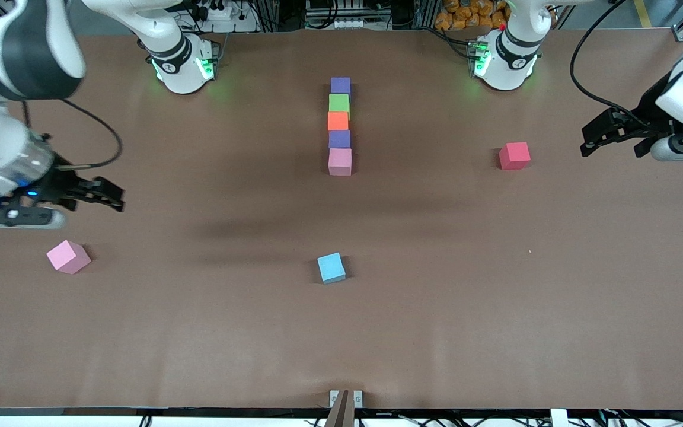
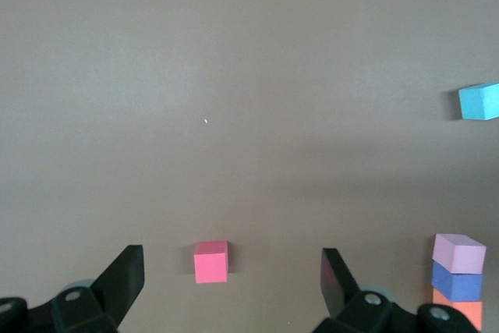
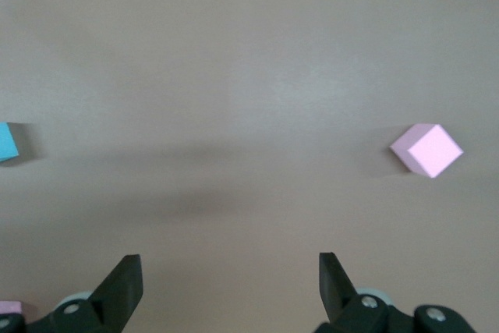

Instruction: Arrange blocks into number 1

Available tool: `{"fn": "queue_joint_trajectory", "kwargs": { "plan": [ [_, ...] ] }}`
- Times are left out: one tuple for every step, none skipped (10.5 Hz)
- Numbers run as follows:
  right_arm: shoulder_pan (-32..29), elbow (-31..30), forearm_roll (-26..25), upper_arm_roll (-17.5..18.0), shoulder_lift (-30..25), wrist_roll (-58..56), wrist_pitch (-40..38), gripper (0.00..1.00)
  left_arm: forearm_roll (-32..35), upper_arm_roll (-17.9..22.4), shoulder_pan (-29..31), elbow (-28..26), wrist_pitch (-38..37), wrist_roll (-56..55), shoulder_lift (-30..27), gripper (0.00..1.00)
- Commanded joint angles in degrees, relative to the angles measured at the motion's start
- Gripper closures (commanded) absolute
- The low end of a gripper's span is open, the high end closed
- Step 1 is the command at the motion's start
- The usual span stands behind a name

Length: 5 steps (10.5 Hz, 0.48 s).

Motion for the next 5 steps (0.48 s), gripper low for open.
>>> {"fn": "queue_joint_trajectory", "kwargs": {
  "plan": [
    [-3.6, 3.5, -0.6, 1.2, -0.6, -2.8, -4.5, 0.00, -1.2, 0.1, 0.7, 2.3, -2.4, 1.3, 1.5, 0.00],
    [-5.1, 4.1, -0.7, 1.5, -0.6, -2.9, -4.8, 0.00, 0.7, 0.1, 0.8, 2.3, -2.6, 1.5, 1.9, 0.00],
    [-5.1, 4.5, -1.3, 1.4, -0.6, -3.0, -4.9, 0.00, 2.7, 0.1, 0.6, 2.4, -3.6, 3.3, 2.7, 0.00],
    [-5.0, 5.1, -1.4, 1.4, -0.7, -2.8, -5.5, 0.00, 3.7, 0.2, 0.6, 2.8, -4.9, 6.9, 3.4, 0.00],
    [-4.9, 5.8, -1.4, 1.2, -0.7, -2.7, -6.0, 0.00, 4.3, 0.3, 0.8, 3.2, -4.9, 8.3, 3.4, 0.00]
  ]
}}
